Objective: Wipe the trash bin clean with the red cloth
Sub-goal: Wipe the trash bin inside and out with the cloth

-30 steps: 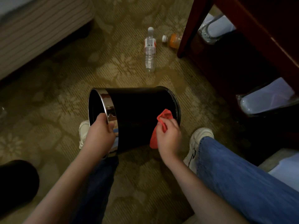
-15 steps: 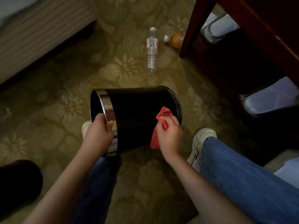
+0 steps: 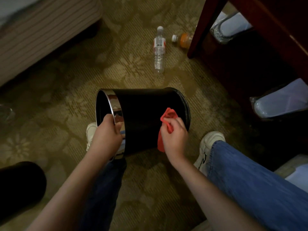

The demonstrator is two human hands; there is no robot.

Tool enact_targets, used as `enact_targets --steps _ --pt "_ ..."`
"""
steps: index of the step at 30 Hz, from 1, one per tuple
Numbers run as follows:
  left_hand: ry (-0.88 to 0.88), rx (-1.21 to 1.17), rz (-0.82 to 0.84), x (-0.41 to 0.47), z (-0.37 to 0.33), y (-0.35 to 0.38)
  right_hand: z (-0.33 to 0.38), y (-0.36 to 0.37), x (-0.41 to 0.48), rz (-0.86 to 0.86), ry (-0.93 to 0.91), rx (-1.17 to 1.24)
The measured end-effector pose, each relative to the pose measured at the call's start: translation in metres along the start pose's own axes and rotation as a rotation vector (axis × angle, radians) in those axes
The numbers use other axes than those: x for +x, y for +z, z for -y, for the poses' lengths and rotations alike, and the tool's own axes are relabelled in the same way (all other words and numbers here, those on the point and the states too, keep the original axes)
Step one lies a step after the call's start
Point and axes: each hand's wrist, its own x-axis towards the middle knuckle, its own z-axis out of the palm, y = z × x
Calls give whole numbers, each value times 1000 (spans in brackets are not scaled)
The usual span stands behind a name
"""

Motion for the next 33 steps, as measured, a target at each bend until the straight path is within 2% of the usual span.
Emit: enact_targets --steps 5,11,15,17,20,22,28,33 --pt "-4 -2 3 -1 -1 0 -29 -17 37 -49 234 -81" --pt "-13 0 8 0 -1 -1 6 1 6 14 -7 -63" --pt "-23 -21 19 0 0 -2 11 2 4 62 -77 -34" --pt "-22 -15 28 -1 0 -1 0 -5 14 51 -28 -30" --pt "15 17 36 -2 -3 4 -21 -18 37 -2 148 -90" --pt "37 21 29 -3 -6 7 -26 -22 39 4 169 -150" --pt "51 37 2 -4 -7 11 1 -2 -6 -12 21 -66" --pt "5 46 14 -2 0 5 8 6 -21 78 -157 -61"
